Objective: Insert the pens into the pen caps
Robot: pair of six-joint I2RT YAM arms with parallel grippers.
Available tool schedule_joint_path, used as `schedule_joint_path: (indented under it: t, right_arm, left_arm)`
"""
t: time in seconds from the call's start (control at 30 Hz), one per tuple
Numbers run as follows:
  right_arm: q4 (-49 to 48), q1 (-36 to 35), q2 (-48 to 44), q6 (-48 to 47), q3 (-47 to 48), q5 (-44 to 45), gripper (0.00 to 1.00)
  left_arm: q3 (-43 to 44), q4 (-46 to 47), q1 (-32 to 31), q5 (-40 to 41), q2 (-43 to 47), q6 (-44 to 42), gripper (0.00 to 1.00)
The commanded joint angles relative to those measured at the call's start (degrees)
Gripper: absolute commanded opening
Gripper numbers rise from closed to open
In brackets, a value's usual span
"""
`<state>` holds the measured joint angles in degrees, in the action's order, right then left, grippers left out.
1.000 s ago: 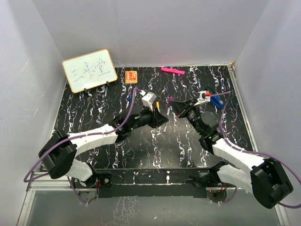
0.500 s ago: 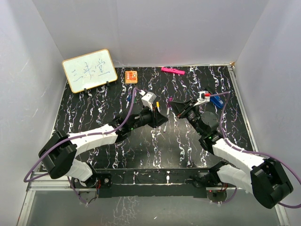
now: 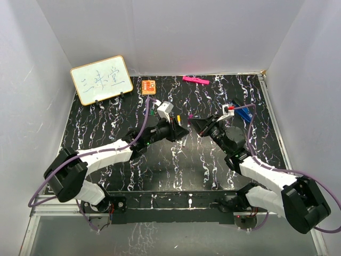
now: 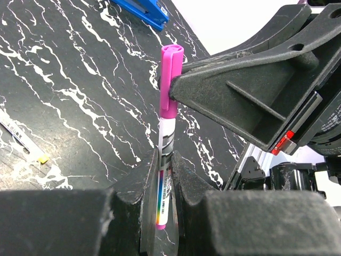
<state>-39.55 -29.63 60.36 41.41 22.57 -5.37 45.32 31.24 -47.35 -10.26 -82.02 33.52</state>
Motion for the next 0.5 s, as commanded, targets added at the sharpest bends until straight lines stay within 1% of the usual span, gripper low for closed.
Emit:
schedule_joint_path:
  t: [0.0, 0.17, 0.33, 0.47]
  right_arm:
    - [1.6, -0.8, 1.4, -0.1, 0.8, -3.8, 0.00]
    - [4.0, -2.0, 3.6, -1.0, 2.4, -4.3, 0.00]
    - [12.2, -7.2, 6.4, -4.8, 6.9, 0.4, 0.00]
    - [16.2, -10.6, 8.8, -5.7, 8.8, 3.1, 0.00]
  left_arm:
    - [1.9, 7.4, 2.5, 1.4, 0.1, 2.5, 0.00]
    - [2.6, 11.5, 3.4, 0.3, -2.4, 4.6, 0.00]
    - [2.7, 12.9, 5.1, 2.5, -3.3, 4.8, 0.00]
    - [2.7, 13.3, 6.9, 3.8, -2.3, 2.8, 0.00]
